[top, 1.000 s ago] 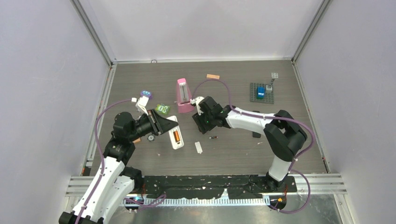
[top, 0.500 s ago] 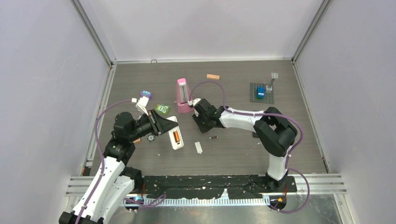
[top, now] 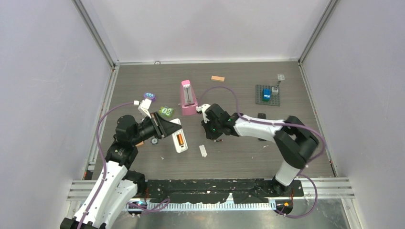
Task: Load the batteries into the remote control
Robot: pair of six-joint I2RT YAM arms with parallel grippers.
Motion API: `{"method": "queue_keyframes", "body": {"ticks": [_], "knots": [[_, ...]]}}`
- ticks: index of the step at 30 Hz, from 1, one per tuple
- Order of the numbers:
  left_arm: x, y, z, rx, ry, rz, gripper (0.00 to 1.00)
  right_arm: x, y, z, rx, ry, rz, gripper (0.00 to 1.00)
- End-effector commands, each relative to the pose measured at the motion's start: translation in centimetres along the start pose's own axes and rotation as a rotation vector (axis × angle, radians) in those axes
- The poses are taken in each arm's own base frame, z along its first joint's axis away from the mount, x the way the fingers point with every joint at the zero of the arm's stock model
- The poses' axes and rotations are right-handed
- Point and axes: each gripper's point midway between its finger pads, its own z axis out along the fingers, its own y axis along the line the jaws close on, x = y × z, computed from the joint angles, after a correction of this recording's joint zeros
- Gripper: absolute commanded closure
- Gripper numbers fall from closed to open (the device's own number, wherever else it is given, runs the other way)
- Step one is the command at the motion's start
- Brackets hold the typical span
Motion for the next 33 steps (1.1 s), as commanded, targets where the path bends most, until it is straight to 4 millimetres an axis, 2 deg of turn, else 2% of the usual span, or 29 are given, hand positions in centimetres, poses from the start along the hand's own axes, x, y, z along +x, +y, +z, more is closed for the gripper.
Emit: {"method": "queue_keyframes", "body": {"ticks": [1,4,6,11,16,20,22,23,24,25,26,27,28,29,33], "knots": [[-1.3,-1.3,-0.6,0.03,-0.059,0.049,1.0,-4.5,5.5,-8.1,-0.306,-0.303,-0.089,0.95],[-1.8,-2.1,-0.7,0.057,-0.08,0.058,1.0,-5.1,8.1,-12.7,-0.47,-0.449,-0.163,0.95],[-2.3,-2.8,-0.7,0.089,-0.1,0.06,1.0,-4.7,9.5,-15.6,-0.563,-0.521,-0.208,0.95],[-3.9,-4.5,-0.5,0.191,-0.178,0.064,1.0,-5.1,13.1,-24.5,-0.8,-0.691,-0.314,0.95],[-5.6,-5.9,-0.5,0.289,-0.275,0.045,1.0,-4.0,15.8,-30.6,-1.003,-0.76,-0.46,0.94],[-6.3,-6.4,-0.3,0.329,-0.303,-0.014,1.0,-4.0,16.4,-32.1,-1.034,-0.767,-0.497,0.94],[-6.5,-6.4,-0.1,0.343,-0.326,-0.048,1.0,-5.2,16.1,-32.0,-0.985,-0.761,-0.445,0.93],[-6.8,-6.5,0.0,0.348,-0.355,-0.063,1.0,-6.4,15.7,-32.1,-0.931,-0.765,-0.397,0.92],[-6.8,-6.5,0.1,0.353,-0.373,-0.076,1.0,-6.9,15.6,-31.5,-0.906,-0.734,-0.348,0.91],[-6.9,-6.4,0.3,0.349,-0.389,-0.09,1.0,-8.1,15.0,-31.5,-0.837,-0.733,-0.283,0.91],[-6.8,-6.4,0.5,0.344,-0.403,-0.109,1.0,-9.3,14.2,-30.5,-0.757,-0.726,-0.193,0.92],[-6.8,-6.2,0.7,0.338,-0.413,-0.125,1.0,-9.6,14.4,-30.7,-0.732,-0.71,-0.164,0.92],[-6.9,-6.2,0.8,0.341,-0.429,-0.133,1.0,-10.4,13.9,-29.8,-0.669,-0.699,-0.108,0.92],[-6.9,-6.0,0.9,0.338,-0.435,-0.149,1.0,-10.4,14.4,-29.6,-0.654,-0.668,-0.095,0.92],[-7.0,-5.5,1.2,0.338,-0.45,-0.223,1.0,-11.0,14.3,-27.8,-0.555,-0.575,0.036,0.92]]}}
